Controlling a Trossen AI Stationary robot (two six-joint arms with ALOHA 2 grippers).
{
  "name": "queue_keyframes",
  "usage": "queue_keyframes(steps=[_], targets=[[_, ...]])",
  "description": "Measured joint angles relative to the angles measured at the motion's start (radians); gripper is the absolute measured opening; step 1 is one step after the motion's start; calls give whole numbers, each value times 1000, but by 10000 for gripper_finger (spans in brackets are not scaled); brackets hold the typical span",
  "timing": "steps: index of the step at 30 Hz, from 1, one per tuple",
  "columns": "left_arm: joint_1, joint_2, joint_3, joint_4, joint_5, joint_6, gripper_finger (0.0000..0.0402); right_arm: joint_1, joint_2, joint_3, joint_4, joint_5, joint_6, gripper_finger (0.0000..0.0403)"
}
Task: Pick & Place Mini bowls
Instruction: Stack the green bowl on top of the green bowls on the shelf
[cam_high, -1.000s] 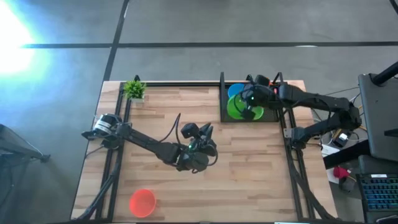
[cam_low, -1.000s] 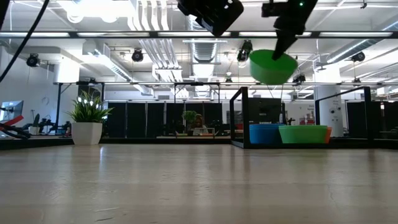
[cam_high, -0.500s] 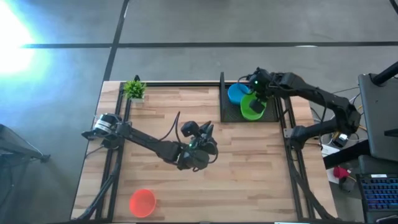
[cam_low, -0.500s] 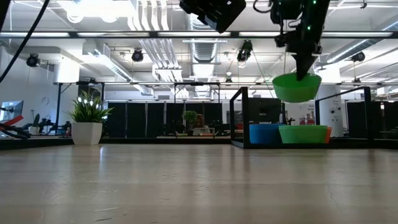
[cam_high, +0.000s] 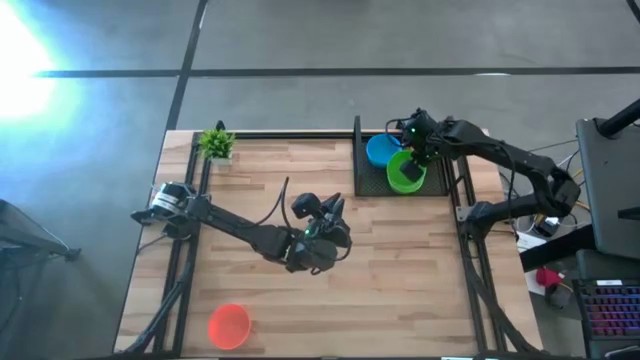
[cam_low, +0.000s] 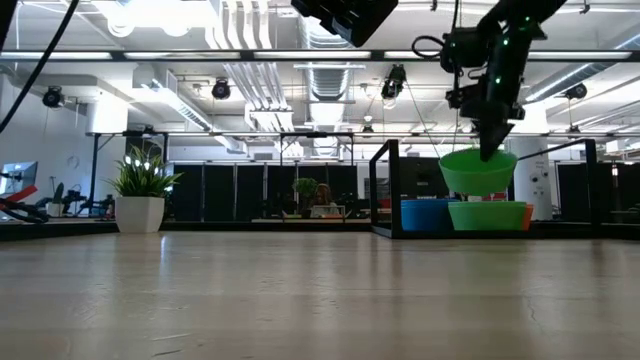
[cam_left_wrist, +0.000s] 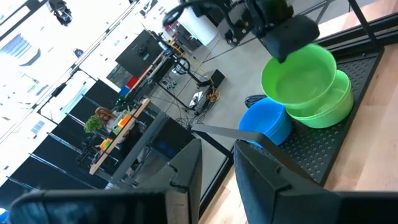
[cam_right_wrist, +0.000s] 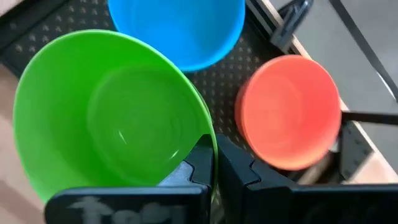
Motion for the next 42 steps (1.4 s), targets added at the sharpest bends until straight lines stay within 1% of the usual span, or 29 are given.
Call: queue_keyframes(steps=[5,10,23,26,35,39,42], targets=[[0,0,0,0,0,1,92,-19,0,-60,71,-12,-5,8],[0,-5,2,-1,-1,1,92,-37,0,-98,85,-12,-8,8],[0,-34,2,-12,1,-5,92,-42,0,-108,116,-12,-8,11],[0,-34,2,-14,1,-5,92,-41,0,-108,116,-12,-7,24],[0,-34,1,-15,2,-6,92,-41,0,-108,120,-12,-4,86],[0,-34,1,-15,2,-6,92,-41,0,-108,120,-12,-6,101],[0,-34,0,-16,2,-6,92,-41,0,-108,121,-12,-5,105]])
